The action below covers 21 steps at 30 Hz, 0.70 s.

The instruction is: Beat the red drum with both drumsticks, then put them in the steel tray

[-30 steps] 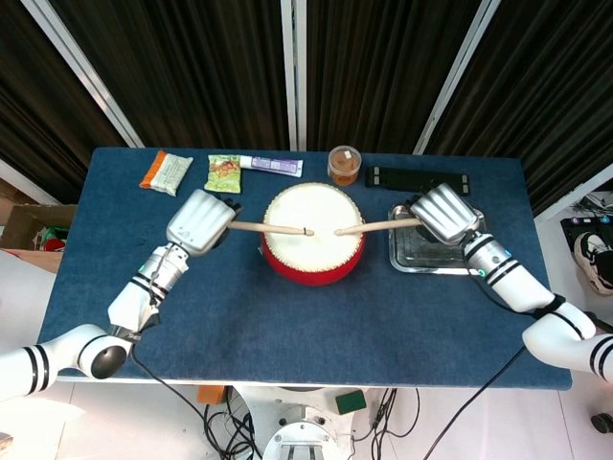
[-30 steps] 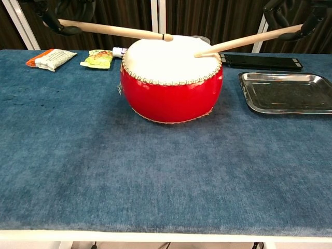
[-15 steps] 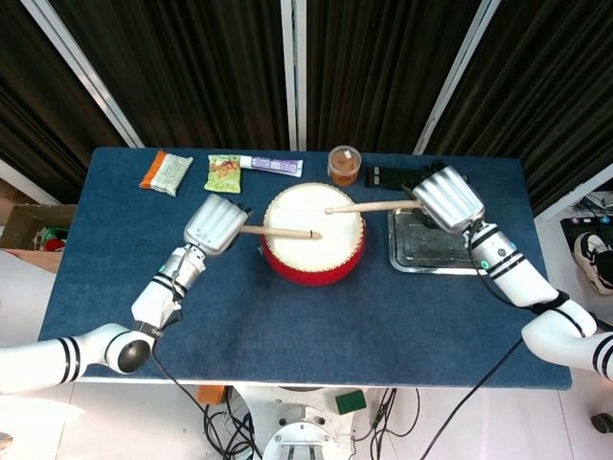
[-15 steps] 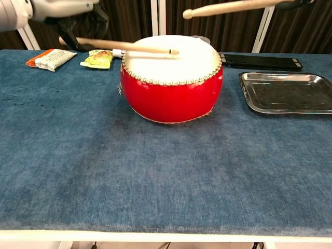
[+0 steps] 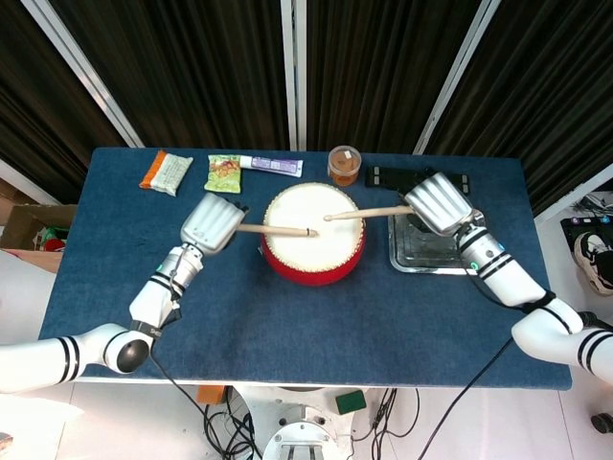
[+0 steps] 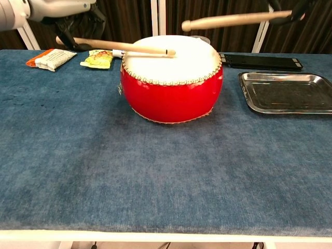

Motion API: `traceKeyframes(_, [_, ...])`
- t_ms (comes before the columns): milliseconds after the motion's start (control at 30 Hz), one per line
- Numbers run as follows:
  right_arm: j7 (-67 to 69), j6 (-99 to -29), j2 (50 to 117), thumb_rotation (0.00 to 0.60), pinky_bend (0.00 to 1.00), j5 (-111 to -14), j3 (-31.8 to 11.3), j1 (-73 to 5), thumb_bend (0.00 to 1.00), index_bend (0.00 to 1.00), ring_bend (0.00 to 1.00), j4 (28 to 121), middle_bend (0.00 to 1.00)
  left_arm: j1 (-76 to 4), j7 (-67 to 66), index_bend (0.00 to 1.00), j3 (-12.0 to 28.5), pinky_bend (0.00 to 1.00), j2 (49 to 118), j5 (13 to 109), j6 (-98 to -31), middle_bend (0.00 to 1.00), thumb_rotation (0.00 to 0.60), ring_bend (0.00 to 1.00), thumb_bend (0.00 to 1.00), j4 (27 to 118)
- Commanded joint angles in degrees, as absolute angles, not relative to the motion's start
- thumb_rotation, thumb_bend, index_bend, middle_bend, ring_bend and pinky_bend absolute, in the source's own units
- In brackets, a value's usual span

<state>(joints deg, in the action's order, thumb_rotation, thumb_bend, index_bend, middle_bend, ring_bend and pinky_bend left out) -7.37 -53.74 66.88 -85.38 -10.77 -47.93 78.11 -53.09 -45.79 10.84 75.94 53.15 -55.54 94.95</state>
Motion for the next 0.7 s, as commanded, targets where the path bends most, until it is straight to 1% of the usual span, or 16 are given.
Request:
traceKeyframes(33, [-5.96,-54.86,65.51,0.600,0.44,-85.57,-11.42,-47.46,0.85,0.71,0.41,79.41,0.64,-53.46,-46.21,0.65,10.66,0.78,76.03,52.03,-56.45,0.66,0.600,0.62,0.57,94.97])
traceKeyframes(200, [-7.53,-50.26,68.39,0.600,0.44,-85.40,-9.38,-49.17,0.85,0.71,0.41,76.85,0.64,-51.99,-44.36,0.65,11.57,0.78,72.01,53.89,-60.29,0.66,0.600,0.61,0.57,99.42])
traceKeyframes(300, [-9.04,-47.49,70.88,0.600,0.44,-85.45,-7.98,-50.25,0.85,0.71,0.41,74.39,0.64,-51.44,-42.97,0.65,11.71,0.78,70.55,54.61,-60.96,0.66,0.600,0.62,0.57,101.33])
traceKeyframes(367, [-10.00,-47.01,71.91,0.600,0.44,-85.49,-7.54,-50.55,0.85,0.71,0.41,73.26,0.64,-51.52,-42.61,0.65,11.39,0.78,70.58,54.79,-60.64,0.66,0.600,0.62,0.57,101.40])
traceKeyframes(500, [-8.66,-50.57,70.93,0.600,0.45,-85.13,-8.67,-49.44,0.85,0.71,0.41,74.25,0.64,-52.66,-43.11,0.65,10.26,0.78,73.18,53.70,-58.60,0.66,0.600,0.61,0.57,98.94])
traceKeyframes(600, [-6.89,-54.40,68.42,0.600,0.45,-84.89,-9.91,-47.88,0.85,0.71,0.41,76.30,0.64,-53.93,-44.40,0.65,9.29,0.78,75.72,52.12,-56.79,0.66,0.600,0.61,0.57,96.01])
traceKeyframes(700, [-5.65,-57.33,65.78,0.600,0.45,-84.81,-10.41,-46.14,0.85,0.71,0.41,78.36,0.64,-54.48,-45.12,0.65,8.97,0.78,76.56,50.63,-56.47,0.66,0.600,0.61,0.57,94.93])
